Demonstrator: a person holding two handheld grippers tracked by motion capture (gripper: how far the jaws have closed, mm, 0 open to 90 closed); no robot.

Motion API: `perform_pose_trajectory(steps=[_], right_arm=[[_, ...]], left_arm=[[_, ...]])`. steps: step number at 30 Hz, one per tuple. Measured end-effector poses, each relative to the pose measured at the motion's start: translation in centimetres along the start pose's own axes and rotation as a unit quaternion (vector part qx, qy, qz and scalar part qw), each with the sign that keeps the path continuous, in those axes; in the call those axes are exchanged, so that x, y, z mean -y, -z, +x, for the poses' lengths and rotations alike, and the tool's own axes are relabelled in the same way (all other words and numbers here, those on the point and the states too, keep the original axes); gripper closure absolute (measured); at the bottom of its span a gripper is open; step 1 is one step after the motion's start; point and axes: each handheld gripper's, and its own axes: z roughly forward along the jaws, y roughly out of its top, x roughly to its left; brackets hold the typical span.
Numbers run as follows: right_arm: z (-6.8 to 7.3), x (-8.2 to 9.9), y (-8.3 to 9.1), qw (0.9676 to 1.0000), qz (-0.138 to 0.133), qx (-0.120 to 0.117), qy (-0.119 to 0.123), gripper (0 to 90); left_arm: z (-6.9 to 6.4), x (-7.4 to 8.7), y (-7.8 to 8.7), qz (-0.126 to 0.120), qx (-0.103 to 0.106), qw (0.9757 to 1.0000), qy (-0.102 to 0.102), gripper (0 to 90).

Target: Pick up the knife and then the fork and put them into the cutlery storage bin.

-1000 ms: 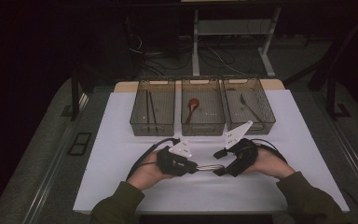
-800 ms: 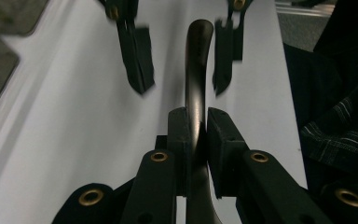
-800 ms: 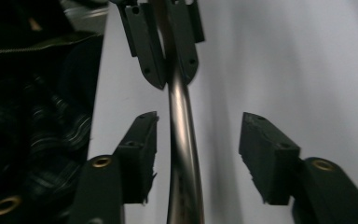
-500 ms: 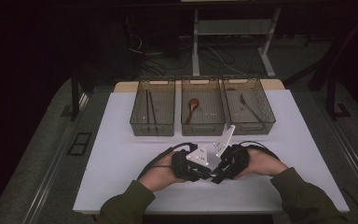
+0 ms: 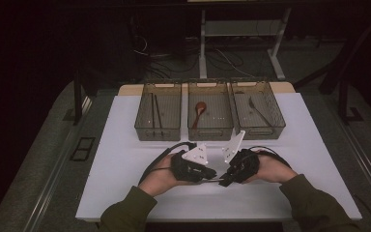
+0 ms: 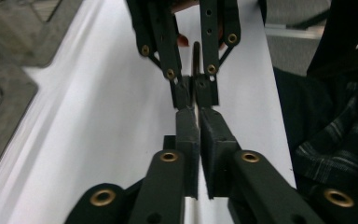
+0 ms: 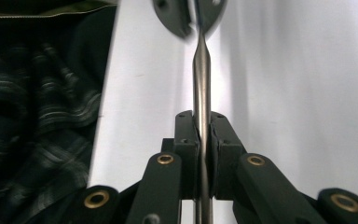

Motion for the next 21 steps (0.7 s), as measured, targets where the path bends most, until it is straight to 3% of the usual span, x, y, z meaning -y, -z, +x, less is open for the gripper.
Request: perform_pose_trajectory(steps=[5, 8, 12, 15, 21], right_arm=[[-0.3, 0.5, 1.0, 0.9994, -0.012, 0.032, -0.002, 82.6], [-0.6, 1.0, 1.7, 0.9987, -0.015, 0.047, -0.014, 82.6], [-1.0, 2.2, 2.9, 0.9963, -0.017, 0.075, -0.038, 82.6], [-1.3, 3.0, 4.0, 0.9939, -0.023, 0.094, -0.052, 82.6], [-1.6, 4.2, 6.2, 0.9878, -0.039, 0.130, -0.077, 82.6]], left_arm=[[0.5, 1.3, 1.2, -0.022, -0.021, 0.9986, 0.043, 68.6], [0.6, 2.3, 2.1, -0.043, -0.037, 0.9958, 0.071, 60.9], [0.5, 3.8, 3.4, -0.064, -0.057, 0.9924, 0.089, 49.4], [0.2, 5.0, 4.4, -0.078, -0.083, 0.9879, 0.105, 45.9], [-0.5, 7.2, 5.9, -0.100, -0.136, 0.9759, 0.137, 40.1]])
